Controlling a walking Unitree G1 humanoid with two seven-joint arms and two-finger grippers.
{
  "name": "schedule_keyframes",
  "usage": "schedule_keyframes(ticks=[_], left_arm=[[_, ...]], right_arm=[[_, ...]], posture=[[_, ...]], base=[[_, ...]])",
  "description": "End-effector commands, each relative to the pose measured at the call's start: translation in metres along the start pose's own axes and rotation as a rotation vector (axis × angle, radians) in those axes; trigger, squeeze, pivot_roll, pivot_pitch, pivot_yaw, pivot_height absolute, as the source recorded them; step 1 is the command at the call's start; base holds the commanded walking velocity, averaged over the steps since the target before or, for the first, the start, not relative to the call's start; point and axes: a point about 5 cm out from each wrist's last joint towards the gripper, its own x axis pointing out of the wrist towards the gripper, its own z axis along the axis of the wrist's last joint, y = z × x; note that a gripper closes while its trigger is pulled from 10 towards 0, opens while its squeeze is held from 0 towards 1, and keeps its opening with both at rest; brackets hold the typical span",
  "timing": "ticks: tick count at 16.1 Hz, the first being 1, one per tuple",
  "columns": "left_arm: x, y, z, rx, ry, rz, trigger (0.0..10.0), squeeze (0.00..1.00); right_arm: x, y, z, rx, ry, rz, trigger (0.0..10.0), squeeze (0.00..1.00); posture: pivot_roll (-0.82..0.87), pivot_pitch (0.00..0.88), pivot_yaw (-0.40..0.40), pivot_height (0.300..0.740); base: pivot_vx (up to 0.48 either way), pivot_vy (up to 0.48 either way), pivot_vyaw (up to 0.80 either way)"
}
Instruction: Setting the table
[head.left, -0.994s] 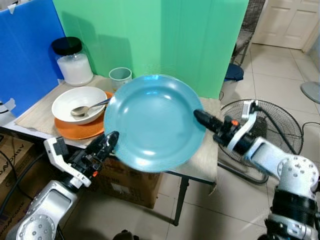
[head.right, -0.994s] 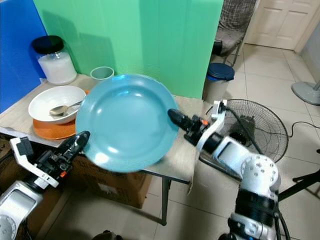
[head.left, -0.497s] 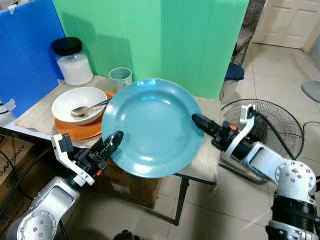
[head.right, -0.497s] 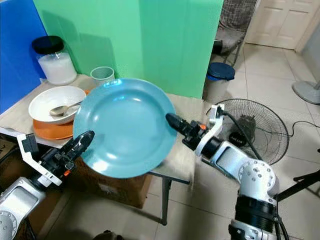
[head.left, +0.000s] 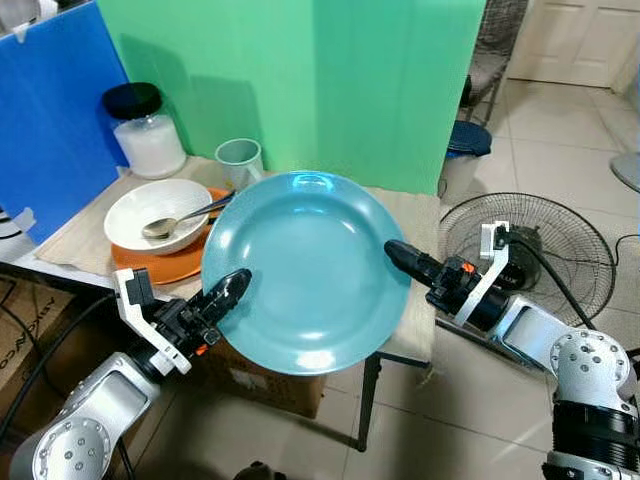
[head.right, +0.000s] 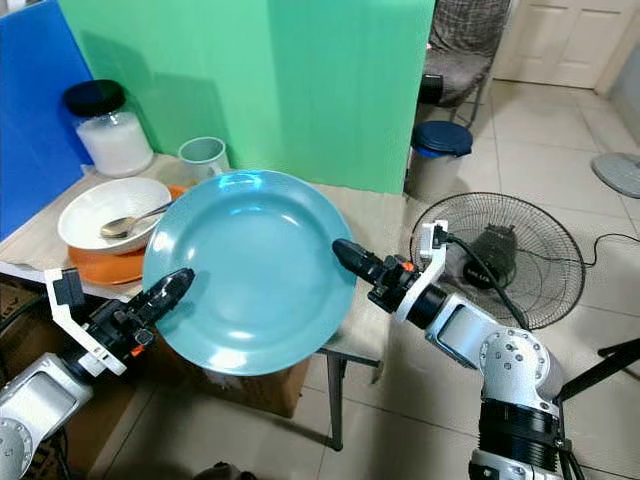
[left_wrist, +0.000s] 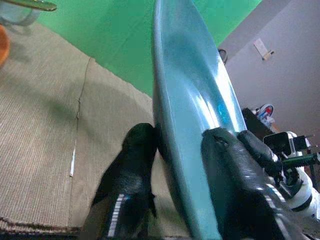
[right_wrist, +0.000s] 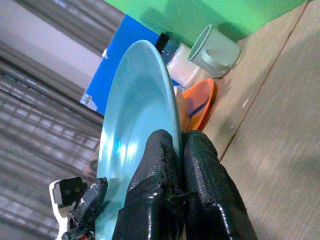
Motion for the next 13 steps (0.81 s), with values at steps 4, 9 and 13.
schedule_keyframes(ticks=[4,9,13], left_arm=[[0.003,-0.007,-0.003,-0.019,0.038,-0.062,0.0,0.0],[0.003,-0.007,-0.003,-0.009,0.046,-0.06,0.0,0.0],[0.003,-0.014,0.003,-0.002,0.022,-0.131,0.0,0.0]], right_arm=[[0.001,0.003,0.001,-0.026,0.014,0.043,0.0,0.0],[0.004,0.004,0.003,-0.061,0.024,0.048,10.0,0.0],[0.003,0.007,0.004,-0.05,0.058,0.104,10.0,1.0]], posture=[[-0.06,0.0,0.082,0.74],[-0.06,0.0,0.074,0.74],[-0.06,0.0,0.073,0.74]], base=[[0.0,0.0,0.0],[0.0,0.0,0.0],[0.0,0.0,0.0]])
